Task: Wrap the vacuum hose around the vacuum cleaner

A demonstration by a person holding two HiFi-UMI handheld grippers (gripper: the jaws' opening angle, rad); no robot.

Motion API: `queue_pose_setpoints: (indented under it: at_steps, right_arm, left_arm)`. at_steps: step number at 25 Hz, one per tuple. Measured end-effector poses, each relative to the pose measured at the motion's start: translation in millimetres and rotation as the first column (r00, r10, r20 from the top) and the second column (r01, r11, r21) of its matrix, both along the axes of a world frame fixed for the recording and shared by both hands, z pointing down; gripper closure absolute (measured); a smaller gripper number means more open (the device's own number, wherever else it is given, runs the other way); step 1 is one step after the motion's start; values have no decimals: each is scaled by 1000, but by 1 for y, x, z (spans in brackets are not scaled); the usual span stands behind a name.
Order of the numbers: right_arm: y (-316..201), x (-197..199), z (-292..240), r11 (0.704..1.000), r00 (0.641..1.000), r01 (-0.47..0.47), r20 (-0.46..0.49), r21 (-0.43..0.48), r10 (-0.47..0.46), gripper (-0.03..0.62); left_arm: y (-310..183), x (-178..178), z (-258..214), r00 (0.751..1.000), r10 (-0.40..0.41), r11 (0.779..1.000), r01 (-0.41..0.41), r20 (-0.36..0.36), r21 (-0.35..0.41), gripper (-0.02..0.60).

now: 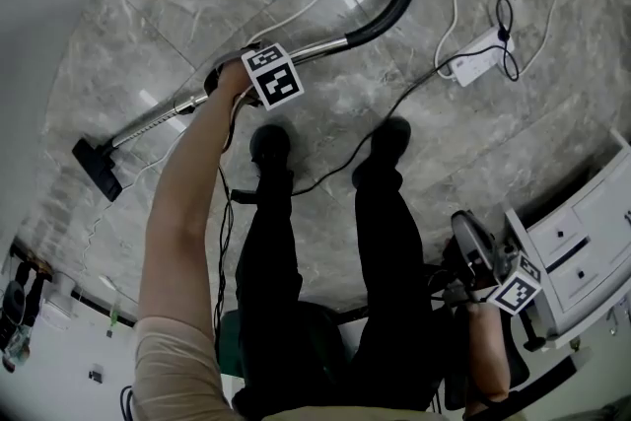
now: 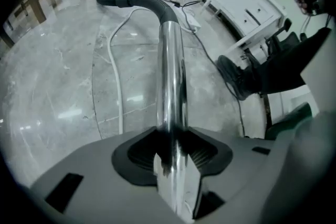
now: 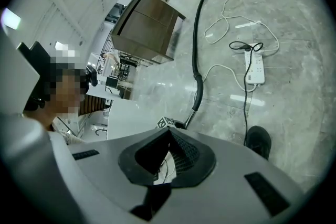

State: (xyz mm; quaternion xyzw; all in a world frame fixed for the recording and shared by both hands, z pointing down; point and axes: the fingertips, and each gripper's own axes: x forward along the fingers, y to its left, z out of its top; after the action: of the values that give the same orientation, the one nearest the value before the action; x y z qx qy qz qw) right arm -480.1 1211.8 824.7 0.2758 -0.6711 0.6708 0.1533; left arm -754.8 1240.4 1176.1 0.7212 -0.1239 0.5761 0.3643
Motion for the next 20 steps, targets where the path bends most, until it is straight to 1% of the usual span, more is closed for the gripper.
queue_pose_setpoints:
  at_steps: [4, 6, 8, 10, 13, 14, 16, 17, 18, 19, 20]
  right_arm:
    - [8, -16, -11, 1000, 998, 20, 52, -21, -19, 591]
    - [15, -26, -12, 999, 996, 22, 92, -44, -18, 591]
    - [20, -37, -10, 998, 994, 13, 112, -60, -6, 589]
    - [22, -50, -7, 998, 993, 18, 115, -54, -12, 589]
    - [16, -77, -7, 999, 986, 44, 163, -29, -38, 586]
    - [11, -87, -10, 999, 981, 48, 190, -18, -44, 539]
    - [-5, -108, -19, 999, 967, 47, 251, 7, -47, 356]
    - [-16, -116, -23, 999, 961, 39, 275, 27, -45, 243]
    - [-27, -123, -29, 998, 956, 26, 292, 56, -41, 184]
    - [-38, -128, -36, 996, 950, 6, 310, 89, -34, 163]
    - [-49, -132, -46, 993, 942, -19, 335, 120, -22, 161]
  left_arm:
    - [5, 17, -59, 995, 26, 1000, -26, -100, 6, 411]
    - [8, 20, -89, 989, 40, 999, -39, -142, 8, 411]
    - [13, 25, -122, 980, 61, 998, -61, -187, 7, 411]
    - [22, 31, -158, 970, 90, 996, -91, -226, 6, 411]
    - [42, 43, -206, 952, 150, 987, -160, -266, -16, 411]
    - [49, 49, -221, 945, 172, 982, -186, -279, -25, 411]
    - [60, 59, -248, 929, 216, 971, -238, -302, -35, 413]
    - [65, 62, -261, 921, 237, 965, -260, -310, -35, 413]
    - [68, 65, -272, 914, 256, 960, -279, -314, -31, 413]
    - [70, 69, -283, 909, 274, 955, -296, -314, -23, 413]
    - [71, 73, -292, 905, 290, 951, -309, -311, -13, 413]
